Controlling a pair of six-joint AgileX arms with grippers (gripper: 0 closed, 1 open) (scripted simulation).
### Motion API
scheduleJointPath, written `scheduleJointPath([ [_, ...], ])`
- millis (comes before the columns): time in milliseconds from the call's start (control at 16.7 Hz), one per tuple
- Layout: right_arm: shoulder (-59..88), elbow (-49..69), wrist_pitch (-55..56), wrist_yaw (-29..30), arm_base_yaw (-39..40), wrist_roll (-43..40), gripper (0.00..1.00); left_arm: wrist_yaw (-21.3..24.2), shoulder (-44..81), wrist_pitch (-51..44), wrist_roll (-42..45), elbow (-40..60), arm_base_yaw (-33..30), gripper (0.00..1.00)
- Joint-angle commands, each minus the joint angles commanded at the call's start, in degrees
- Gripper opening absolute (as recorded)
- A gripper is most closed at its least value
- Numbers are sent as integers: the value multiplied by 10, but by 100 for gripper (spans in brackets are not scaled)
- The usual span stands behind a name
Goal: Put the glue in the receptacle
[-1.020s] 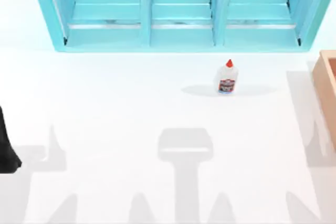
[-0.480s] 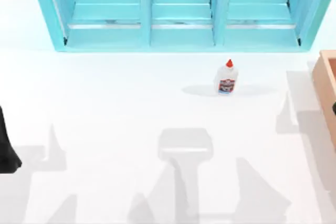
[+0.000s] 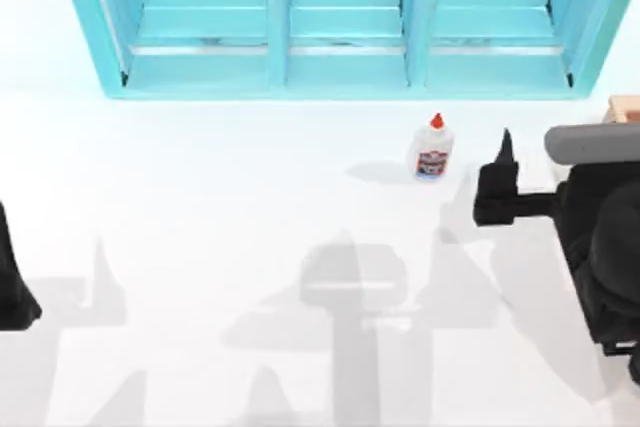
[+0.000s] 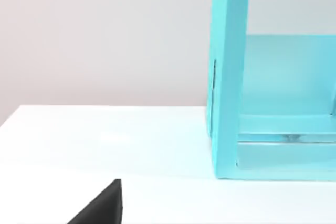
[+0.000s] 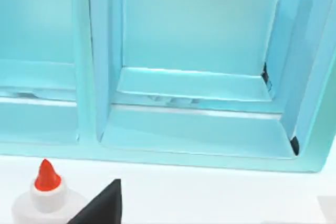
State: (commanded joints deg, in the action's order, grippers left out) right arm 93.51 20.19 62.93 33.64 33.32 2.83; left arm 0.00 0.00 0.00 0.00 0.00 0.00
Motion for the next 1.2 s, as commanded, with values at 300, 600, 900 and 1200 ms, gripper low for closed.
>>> scheduleJointPath([
  [300,276,70,195,91,76,-13,100,0,0,0,0,0,0,100],
  [600,456,145,363,149,127,-26,100,0,0,0,0,0,0,100],
  [900,519,181,434,167,148,-29,100,0,0,0,0,0,0,100],
  [1200,517,201,388,122,146,-2,100,0,0,0,0,0,0,100],
])
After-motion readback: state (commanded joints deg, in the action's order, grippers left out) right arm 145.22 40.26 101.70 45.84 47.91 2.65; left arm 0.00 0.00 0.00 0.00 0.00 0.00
